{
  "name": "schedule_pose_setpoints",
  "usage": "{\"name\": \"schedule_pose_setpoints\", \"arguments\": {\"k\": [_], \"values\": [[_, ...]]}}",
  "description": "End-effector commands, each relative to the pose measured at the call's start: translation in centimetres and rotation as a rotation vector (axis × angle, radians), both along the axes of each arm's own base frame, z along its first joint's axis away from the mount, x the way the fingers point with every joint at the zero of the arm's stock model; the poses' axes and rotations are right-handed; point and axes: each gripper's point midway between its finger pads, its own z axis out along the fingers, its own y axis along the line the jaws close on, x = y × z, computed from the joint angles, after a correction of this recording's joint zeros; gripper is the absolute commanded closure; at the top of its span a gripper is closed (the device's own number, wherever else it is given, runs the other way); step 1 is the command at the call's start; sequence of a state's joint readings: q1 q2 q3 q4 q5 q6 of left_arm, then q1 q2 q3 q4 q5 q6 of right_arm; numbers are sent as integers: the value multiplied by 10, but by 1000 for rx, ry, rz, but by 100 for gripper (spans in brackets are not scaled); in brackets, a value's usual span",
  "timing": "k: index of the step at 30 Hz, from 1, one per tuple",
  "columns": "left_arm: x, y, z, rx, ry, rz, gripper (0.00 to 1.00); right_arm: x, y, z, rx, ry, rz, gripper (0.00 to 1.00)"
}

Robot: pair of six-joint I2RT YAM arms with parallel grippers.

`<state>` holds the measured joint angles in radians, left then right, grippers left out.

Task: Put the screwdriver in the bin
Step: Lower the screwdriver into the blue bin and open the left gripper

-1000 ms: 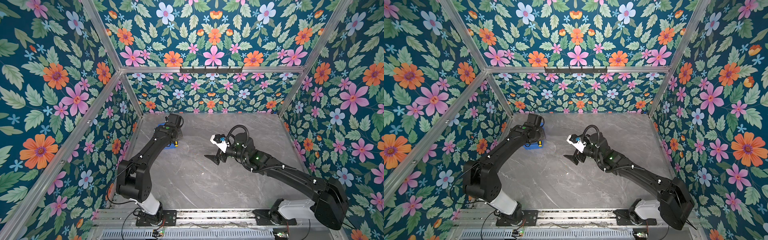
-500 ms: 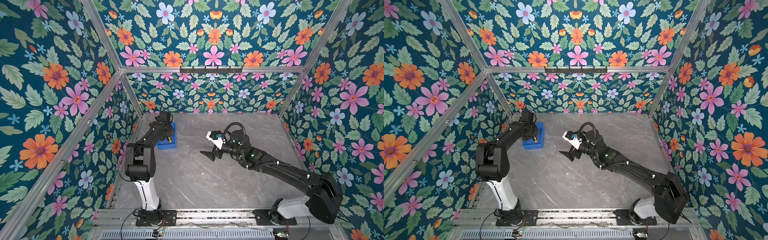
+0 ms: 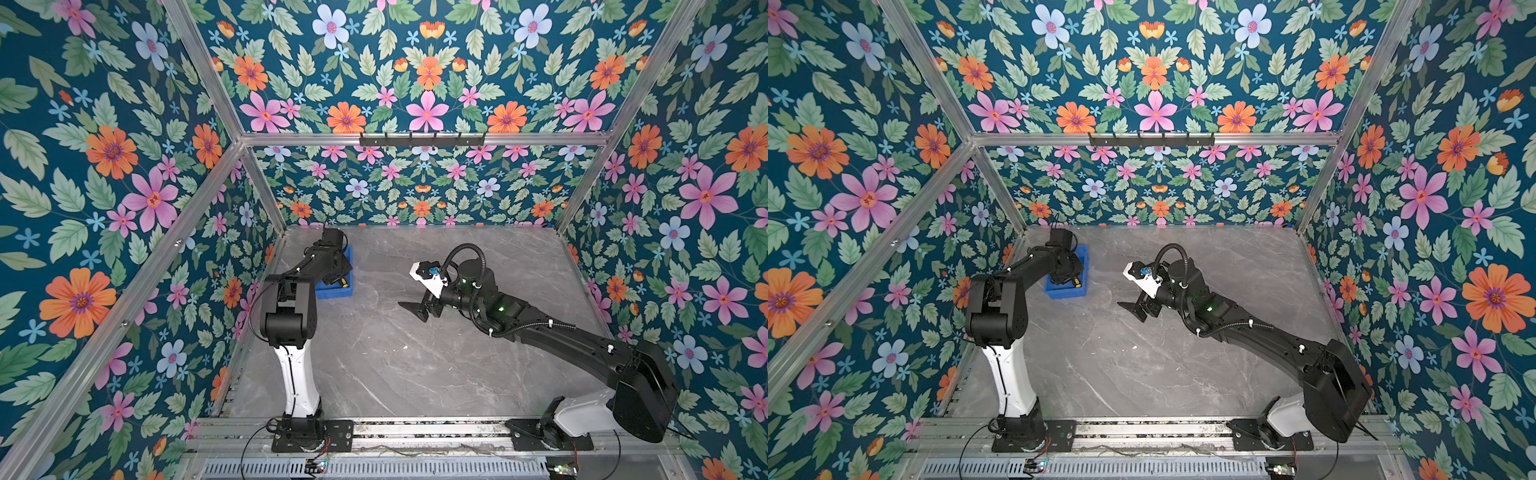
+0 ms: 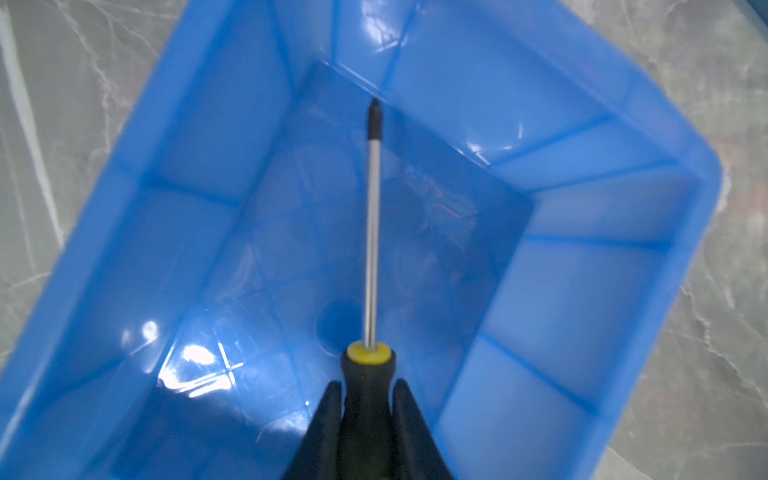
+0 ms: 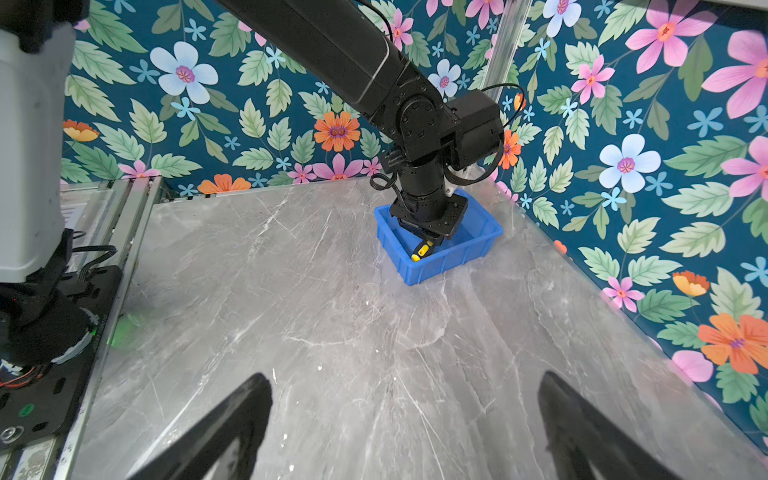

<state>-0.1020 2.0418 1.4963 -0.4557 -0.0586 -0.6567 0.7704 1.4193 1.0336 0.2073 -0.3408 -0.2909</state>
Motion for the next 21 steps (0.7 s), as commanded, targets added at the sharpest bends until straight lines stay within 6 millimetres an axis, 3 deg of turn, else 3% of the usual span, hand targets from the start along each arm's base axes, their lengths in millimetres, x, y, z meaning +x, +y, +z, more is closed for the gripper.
{"name": "schedule_pose_setpoints", "arguments": {"k": [1,7,21], "values": [[5,4,15,10,-54,14,53,-3,4,9,24,-23,30,1],[4,3,43,18,-110,-12,29,-3,4,10,29,-29,29,1],[-10,6,132,61,-303,-52,0,-3,-16,13,26,-56,-51,1]]}}
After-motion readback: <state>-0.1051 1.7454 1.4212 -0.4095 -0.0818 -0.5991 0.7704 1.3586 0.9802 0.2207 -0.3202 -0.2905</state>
